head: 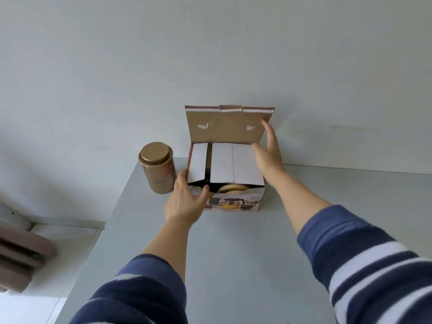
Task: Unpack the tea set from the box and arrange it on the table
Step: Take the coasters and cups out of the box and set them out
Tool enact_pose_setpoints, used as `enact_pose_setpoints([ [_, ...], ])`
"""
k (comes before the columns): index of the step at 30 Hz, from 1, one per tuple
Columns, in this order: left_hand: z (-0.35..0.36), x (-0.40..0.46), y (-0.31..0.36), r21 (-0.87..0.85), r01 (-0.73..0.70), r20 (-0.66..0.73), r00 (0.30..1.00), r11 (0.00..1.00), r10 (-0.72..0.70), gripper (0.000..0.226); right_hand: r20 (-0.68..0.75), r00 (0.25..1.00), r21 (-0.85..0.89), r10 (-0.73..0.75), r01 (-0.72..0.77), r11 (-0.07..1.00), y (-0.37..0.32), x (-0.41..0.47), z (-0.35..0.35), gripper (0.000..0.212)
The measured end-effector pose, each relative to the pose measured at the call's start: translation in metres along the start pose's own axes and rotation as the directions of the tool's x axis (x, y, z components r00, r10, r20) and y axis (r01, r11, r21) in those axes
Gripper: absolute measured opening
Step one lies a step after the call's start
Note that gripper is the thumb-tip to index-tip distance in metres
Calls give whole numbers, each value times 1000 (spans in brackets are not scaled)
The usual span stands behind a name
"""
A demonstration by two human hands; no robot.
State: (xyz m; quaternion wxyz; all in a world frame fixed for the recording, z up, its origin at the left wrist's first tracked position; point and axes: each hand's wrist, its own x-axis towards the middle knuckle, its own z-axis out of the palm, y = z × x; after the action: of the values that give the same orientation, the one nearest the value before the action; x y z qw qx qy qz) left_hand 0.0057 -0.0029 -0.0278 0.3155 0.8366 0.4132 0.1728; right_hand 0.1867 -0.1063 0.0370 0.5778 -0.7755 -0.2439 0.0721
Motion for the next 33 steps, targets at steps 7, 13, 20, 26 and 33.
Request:
enact_pose_setpoints([
  [7,4,1,-4,-70,2,41,999,998,1,76,138,964,-161,227,-204,965,14,36,9,72],
  [13,2,-22,-5,-9,1,-56,998,1000,-2,69,139,946,-353,292,-229,907,17,15,13,83],
  [20,-10,-22,3,55,99,-82,992,994,-94,40,353,884,-624,307,-21,781,18,-47,6,114],
  [26,-17,-28,9,-168,210,-55,973,963,-222,52,223,954,-640,200,-12,768,26,-84,4,108],
  [33,-14,-31,-7,-495,396,69,905,773,-420,49,40,999,-365,11,5,931,33,-106,-15,68],
])
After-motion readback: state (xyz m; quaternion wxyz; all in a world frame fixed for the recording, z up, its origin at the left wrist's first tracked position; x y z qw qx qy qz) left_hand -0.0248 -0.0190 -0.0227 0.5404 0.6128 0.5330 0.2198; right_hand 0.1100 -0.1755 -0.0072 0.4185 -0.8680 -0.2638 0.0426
